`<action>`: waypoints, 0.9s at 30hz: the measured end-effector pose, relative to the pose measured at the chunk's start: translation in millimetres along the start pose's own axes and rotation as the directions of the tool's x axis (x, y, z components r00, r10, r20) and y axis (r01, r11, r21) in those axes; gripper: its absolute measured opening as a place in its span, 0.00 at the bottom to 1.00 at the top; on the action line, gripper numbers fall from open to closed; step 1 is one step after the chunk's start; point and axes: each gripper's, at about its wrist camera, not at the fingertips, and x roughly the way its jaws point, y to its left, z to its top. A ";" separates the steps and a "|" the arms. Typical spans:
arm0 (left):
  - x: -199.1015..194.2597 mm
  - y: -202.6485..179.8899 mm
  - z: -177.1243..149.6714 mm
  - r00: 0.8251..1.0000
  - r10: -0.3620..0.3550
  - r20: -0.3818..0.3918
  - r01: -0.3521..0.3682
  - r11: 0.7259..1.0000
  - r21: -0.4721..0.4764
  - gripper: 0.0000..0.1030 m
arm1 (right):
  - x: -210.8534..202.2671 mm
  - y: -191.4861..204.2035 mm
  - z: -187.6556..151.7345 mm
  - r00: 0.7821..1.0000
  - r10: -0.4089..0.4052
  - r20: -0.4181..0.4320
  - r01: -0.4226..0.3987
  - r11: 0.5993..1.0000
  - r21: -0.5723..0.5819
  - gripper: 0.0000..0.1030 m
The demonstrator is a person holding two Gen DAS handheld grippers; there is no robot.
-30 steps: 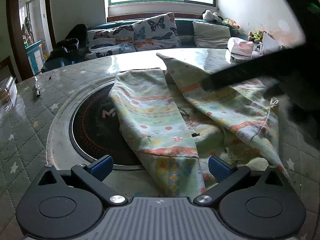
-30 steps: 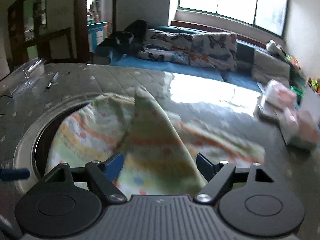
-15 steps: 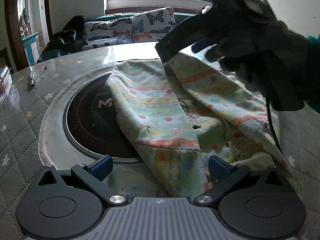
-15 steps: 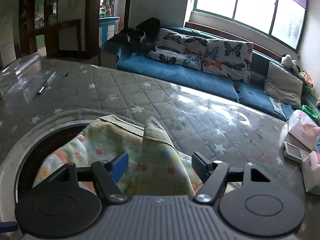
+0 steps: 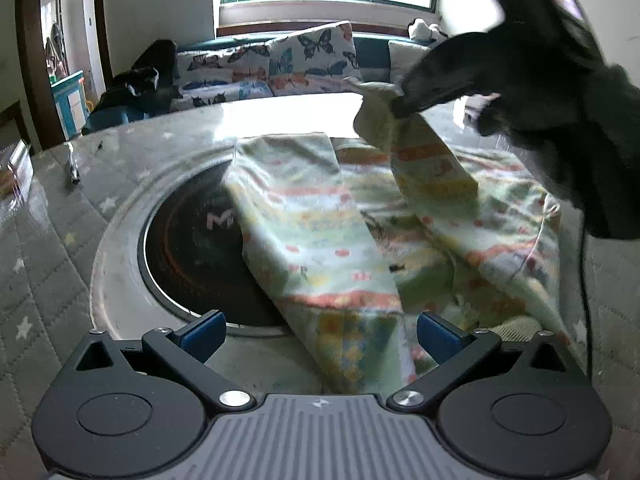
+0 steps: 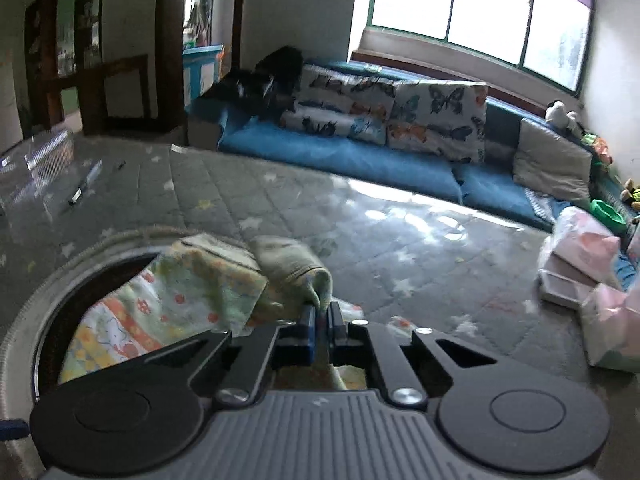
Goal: Fold clothes
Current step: 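Grasp the shirt's corduroy collar with the right gripper and lift to spread it flat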
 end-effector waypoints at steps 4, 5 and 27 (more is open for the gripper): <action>-4.5 -1.7 7.4 1.000 0.000 0.029 -0.001 1.000 0.004 1.00 | -37.8 -15.8 -3.2 0.998 -0.028 0.062 0.026 0.999 0.030 0.04; -4.7 -2.5 9.1 0.999 0.002 0.033 -0.002 1.000 0.005 1.00 | -50.1 -20.5 -5.0 0.996 -0.037 0.081 0.034 0.999 0.037 0.05; 3.2 -64.2 17.7 0.997 -0.075 0.026 0.070 0.986 0.150 1.00 | -181.5 -126.5 -114.9 0.938 -0.335 0.091 0.306 0.922 0.237 0.04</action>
